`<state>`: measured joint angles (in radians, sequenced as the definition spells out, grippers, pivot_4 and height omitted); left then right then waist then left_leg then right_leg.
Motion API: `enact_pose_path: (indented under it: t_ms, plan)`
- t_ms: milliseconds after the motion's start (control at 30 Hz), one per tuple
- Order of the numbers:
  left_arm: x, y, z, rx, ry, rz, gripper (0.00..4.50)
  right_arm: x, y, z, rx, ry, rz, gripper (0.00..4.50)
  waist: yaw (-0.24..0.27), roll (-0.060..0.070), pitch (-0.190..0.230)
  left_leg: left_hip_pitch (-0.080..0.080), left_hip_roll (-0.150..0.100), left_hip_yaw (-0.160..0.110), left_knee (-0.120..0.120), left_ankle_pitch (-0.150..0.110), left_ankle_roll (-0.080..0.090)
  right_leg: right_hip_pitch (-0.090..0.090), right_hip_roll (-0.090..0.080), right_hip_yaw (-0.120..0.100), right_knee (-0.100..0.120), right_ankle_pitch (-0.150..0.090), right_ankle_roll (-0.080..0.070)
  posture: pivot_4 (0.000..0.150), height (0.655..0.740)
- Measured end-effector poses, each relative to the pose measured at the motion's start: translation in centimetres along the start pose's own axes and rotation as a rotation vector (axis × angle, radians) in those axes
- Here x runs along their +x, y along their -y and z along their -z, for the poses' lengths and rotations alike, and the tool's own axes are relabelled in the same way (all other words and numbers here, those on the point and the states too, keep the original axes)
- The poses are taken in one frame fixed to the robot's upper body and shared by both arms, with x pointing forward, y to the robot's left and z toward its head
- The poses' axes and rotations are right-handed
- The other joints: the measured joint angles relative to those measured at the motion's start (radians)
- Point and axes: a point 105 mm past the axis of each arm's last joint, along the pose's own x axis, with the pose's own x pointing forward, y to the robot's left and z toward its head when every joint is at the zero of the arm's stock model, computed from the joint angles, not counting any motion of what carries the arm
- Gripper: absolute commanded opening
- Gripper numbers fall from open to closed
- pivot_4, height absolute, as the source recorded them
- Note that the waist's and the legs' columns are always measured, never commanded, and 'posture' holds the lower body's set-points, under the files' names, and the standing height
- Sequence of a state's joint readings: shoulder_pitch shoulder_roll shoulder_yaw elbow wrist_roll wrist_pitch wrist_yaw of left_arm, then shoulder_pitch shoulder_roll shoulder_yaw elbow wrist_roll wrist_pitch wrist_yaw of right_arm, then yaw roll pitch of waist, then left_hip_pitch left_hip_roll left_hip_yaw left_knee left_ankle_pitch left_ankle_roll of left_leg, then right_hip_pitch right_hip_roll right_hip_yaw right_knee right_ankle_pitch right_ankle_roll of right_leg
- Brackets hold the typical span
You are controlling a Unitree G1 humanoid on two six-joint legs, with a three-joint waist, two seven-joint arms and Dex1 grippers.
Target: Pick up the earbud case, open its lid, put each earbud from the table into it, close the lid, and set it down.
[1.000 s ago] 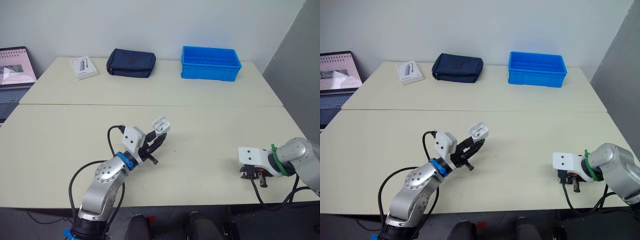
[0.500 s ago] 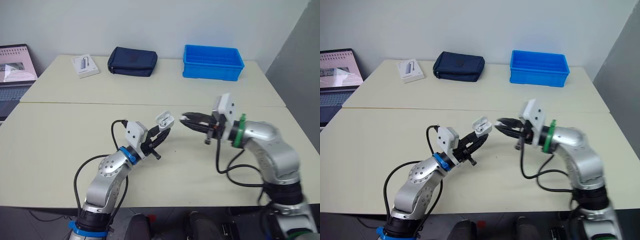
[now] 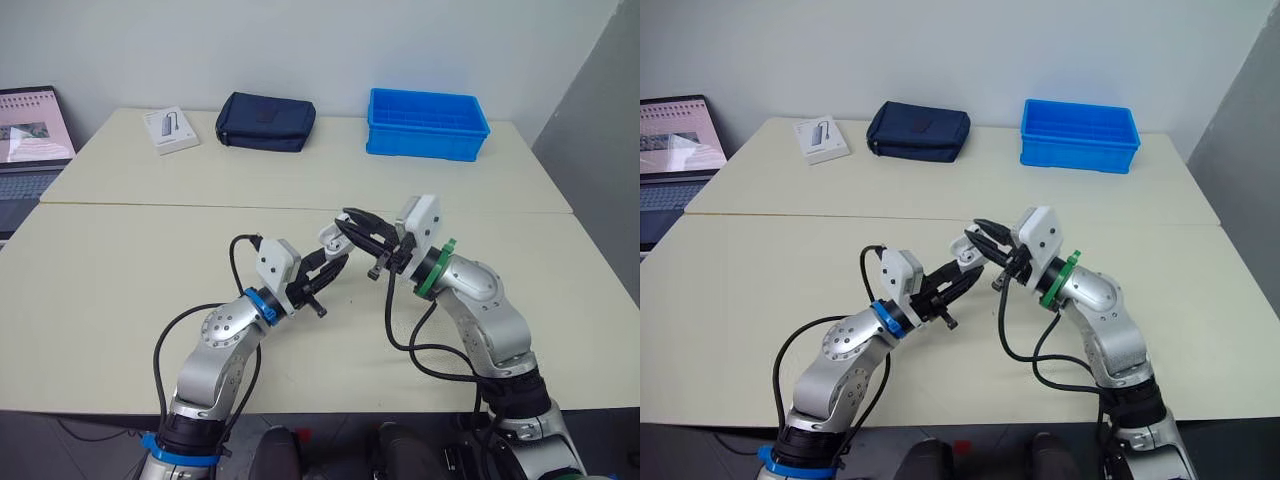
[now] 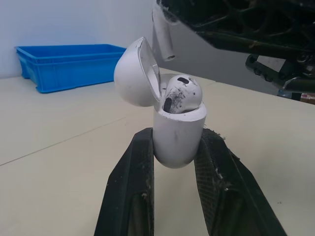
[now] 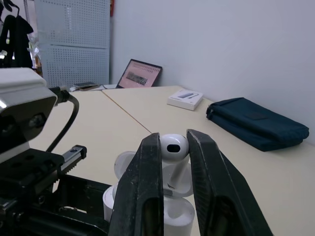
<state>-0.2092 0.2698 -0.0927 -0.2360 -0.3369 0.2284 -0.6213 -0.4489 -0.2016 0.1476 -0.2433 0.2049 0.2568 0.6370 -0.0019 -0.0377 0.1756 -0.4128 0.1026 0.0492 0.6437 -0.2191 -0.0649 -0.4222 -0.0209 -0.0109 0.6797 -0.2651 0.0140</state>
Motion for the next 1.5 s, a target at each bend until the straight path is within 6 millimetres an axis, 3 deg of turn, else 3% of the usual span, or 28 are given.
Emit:
enact_pose_path:
  t_ms: [733, 967, 1000, 1133, 1267, 1367, 1500]
  plan:
    - [0.0, 0.1, 0.5, -0.014, -0.017, 0.012, 0.77, -1.0, -1.0, 2.3, -0.14, -0.047, -0.021, 0.37, 0.0, 0.0, 0.0, 0.0, 0.0, 0.0, 0.0, 0.0, 0.0, 0.0, 0.0, 0.0, 0.0, 0.0, 0.0, 0.15, 0.7218]
    - [-0.2, -0.4, 0.4, -0.011, -0.017, -0.014, 0.77, -1.4, -1.3, 2.6, -0.085, -0.068, -0.022, 2.82, 0.0, 0.0, 0.0, 0.0, 0.0, 0.0, 0.0, 0.0, 0.0, 0.0, 0.0, 0.0, 0.0, 0.0, 0.0, 0.15, 0.7218]
    - [-0.2, -0.4, 0.3, -0.011, -0.015, -0.012, 0.77, -1.5, -1.3, 2.6, -0.083, -0.072, -0.025, 2.88, 0.0, 0.0, 0.0, 0.0, 0.0, 0.0, 0.0, 0.0, 0.0, 0.0, 0.0, 0.0, 0.0, 0.0, 0.0, 0.15, 0.7218]
    - [0.1, -0.3, -0.1, -0.008, -0.001, 0.007, 0.77, -3.1, -0.7, 1.8, -0.055, -0.107, -0.023, 2.88, 0.005, 0.0, 0.0, -0.001, 0.0, 0.0, 0.0, 0.0, 0.0, 0.0, 0.0, 0.0, -0.001, 0.0, 0.0, 0.15, 0.7218]
    - [0.1, 0.0, -0.1, -0.033, -0.008, 0.056, 0.77, -5.8, 1.8, -1.7, -0.104, -0.11, 0.023, 2.88, 0.004, 0.0, 0.0, -0.001, -0.001, 0.0, 0.0, 0.0, 0.0, 0.0, -0.001, 0.0, -0.001, 0.0, 0.0, 0.15, 0.7218]
    - [0.3, 1.7, 0.0, -0.078, -0.053, 0.247, 0.77, -7.7, 3.0, -2.0, -0.104, -0.243, -0.015, 2.88, 0.001, 0.001, 0.0, 0.0, -0.001, 0.0, 0.0, 0.0, 0.0, 0.0, -0.001, 0.0, 0.0, 0.0, 0.0, 0.15, 0.7218]
    - [0.3, 3.6, 0.1, -0.122, -0.093, 0.452, 0.77, -9.5, 5.2, -2.4, -0.11, -0.396, -0.049, 1.55, -0.002, 0.001, 0.001, 0.001, -0.001, 0.0, 0.0, 0.0, 0.0, 0.0, 0.0, 0.001, 0.0, 0.0, 0.0, 0.15, 0.7218]
